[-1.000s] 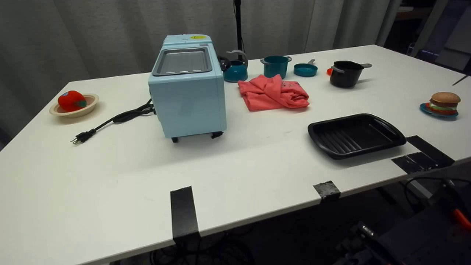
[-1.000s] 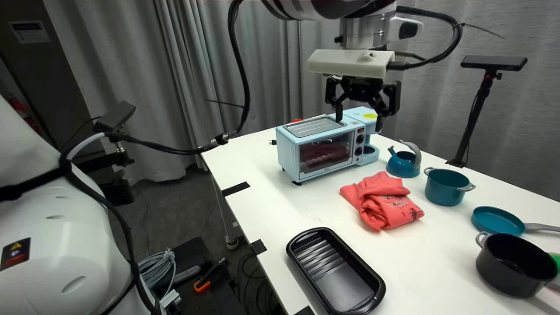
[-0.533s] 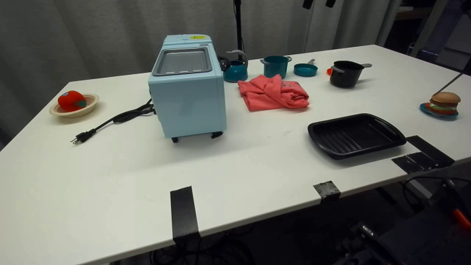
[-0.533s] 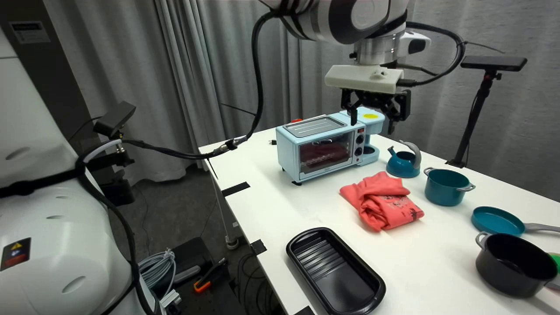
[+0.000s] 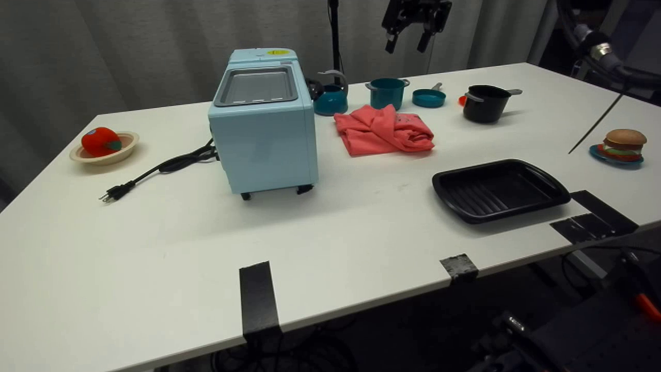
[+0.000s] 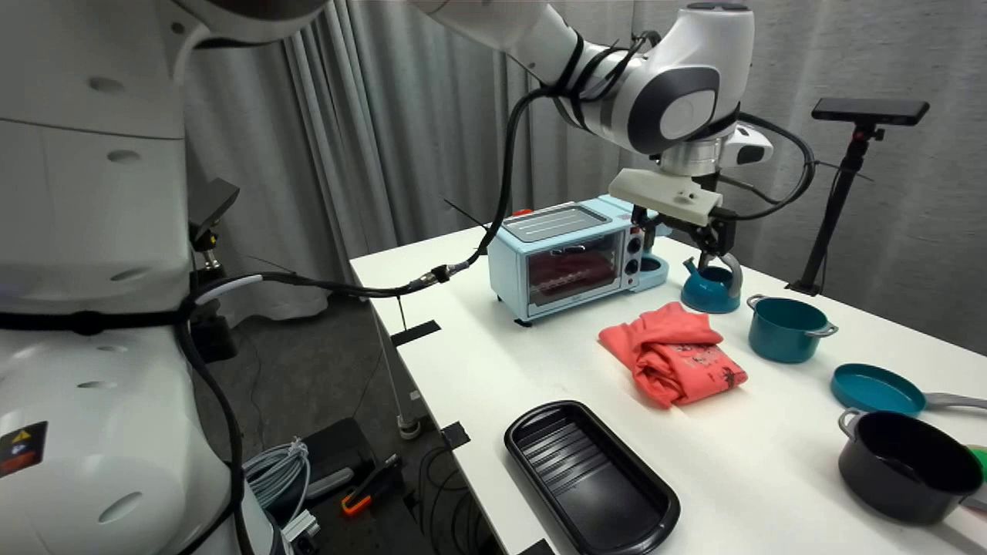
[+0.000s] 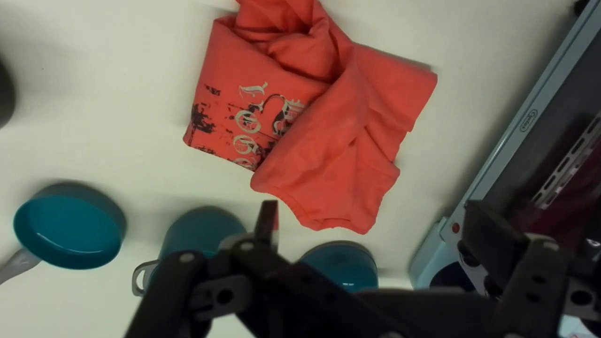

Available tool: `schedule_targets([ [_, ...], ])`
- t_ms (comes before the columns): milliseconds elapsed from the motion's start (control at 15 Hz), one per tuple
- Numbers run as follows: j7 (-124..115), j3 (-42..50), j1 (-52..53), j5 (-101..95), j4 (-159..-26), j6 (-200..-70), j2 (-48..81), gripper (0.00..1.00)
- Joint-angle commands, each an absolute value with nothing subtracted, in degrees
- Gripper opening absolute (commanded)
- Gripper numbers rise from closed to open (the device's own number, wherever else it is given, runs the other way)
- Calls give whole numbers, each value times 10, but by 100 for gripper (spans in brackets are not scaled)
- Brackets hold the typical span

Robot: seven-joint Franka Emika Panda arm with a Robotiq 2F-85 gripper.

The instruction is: Unfold the cloth

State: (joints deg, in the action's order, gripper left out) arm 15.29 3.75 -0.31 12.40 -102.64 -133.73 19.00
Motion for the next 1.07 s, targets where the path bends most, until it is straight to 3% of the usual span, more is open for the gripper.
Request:
schedule_targets([
  [0,111,18,-31,126,-918,-1320,279,100],
  [1000,9,26,-39,57,-690,-1201,488,100],
])
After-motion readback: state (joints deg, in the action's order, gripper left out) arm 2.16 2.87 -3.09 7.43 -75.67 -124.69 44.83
